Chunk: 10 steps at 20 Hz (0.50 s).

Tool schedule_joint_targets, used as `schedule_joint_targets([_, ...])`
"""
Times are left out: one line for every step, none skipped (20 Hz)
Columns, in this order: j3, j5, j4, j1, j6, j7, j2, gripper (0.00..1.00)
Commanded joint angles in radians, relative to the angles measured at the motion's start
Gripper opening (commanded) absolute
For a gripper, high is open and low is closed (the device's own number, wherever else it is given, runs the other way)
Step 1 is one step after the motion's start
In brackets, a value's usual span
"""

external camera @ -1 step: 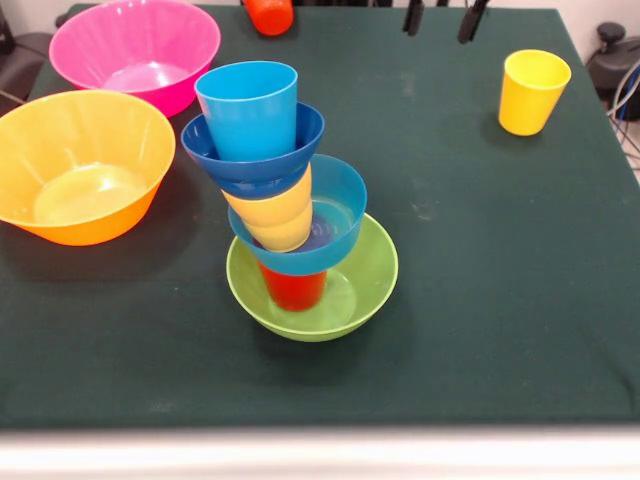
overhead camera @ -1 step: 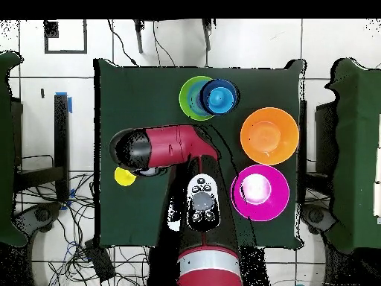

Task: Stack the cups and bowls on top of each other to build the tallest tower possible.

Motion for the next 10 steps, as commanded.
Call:
schedule_joint_targets([0.016, -0.019, -0.006, 0.046, -0.048, 0.133, 0.102, 1.00])
schedule_joint_targets([0.015, -0.016, -0.012, 0.050, -0.045, 0.136, 0.107, 1.00])
schedule_joint_targets([0.013, -0.013, -0.020, 0.056, -0.043, 0.141, 0.113, 1.00])
schedule_joint_targets([0.008, -0.013, -0.029, 0.065, -0.037, 0.148, 0.118, 1.00])
schedule_joint_targets([0.005, -0.011, -0.038, 0.072, -0.032, 0.149, 0.124, 1.00])
schedule_joint_targets([0.001, -0.009, -0.047, 0.080, -0.028, 0.153, 0.129, 1.00])
schedule_joint_targets([-0.003, -0.007, -0.052, 0.087, -0.024, 0.157, 0.132, 1.00])
schedule_joint_targets([-0.005, -0.003, -0.057, 0.092, -0.022, 0.157, 0.135, 1.00])
schedule_joint_targets([-0.007, 0.001, -0.063, 0.097, -0.020, 0.158, 0.138, 1.00])
schedule_joint_targets([-0.007, 0.008, -0.067, 0.102, -0.014, 0.159, 0.139, 1.00])
